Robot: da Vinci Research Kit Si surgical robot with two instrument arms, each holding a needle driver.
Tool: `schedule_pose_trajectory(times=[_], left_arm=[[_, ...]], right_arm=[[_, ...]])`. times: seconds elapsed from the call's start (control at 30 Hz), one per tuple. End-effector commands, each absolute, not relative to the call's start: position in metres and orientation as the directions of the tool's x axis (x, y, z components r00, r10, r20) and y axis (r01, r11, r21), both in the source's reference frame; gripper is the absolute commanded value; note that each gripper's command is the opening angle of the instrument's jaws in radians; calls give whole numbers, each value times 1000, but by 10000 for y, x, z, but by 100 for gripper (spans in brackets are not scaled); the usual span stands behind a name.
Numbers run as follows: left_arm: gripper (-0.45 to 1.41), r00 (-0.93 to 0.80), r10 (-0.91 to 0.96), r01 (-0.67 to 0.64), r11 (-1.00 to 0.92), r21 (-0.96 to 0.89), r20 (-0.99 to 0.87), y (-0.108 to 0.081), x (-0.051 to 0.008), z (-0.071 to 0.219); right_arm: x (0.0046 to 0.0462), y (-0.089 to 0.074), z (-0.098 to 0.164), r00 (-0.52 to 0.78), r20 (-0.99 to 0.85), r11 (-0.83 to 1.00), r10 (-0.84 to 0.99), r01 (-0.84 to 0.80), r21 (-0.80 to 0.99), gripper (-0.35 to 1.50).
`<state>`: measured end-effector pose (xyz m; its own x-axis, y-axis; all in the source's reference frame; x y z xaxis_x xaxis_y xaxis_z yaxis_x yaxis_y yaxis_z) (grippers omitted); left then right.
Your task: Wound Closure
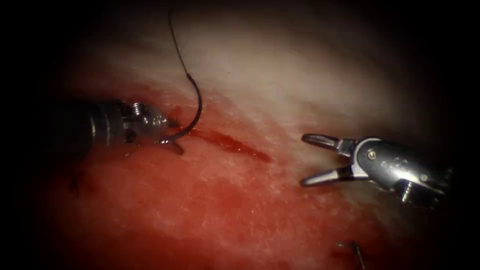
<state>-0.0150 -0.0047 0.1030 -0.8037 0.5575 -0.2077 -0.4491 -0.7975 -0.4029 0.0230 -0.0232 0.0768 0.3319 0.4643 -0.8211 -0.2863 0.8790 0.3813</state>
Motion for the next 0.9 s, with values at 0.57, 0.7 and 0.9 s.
schedule_pose_trajectory(times=[0.57,0.7,0.9], left_arm=[[-45,-800,552,-433,-803,-409,-236,-48,-148,1030],[-45,-837,404,-327,-910,-256,-368,-64,-147,1013],[-45,-840,316,-314,-946,-80,-440,-78,-145,999]], right_arm=[[243,-233,771,321,-803,856,502,-318,408,92],[260,-231,766,209,-749,744,628,-446,499,92],[290,-232,769,154,-666,595,730,-623,508,71]])
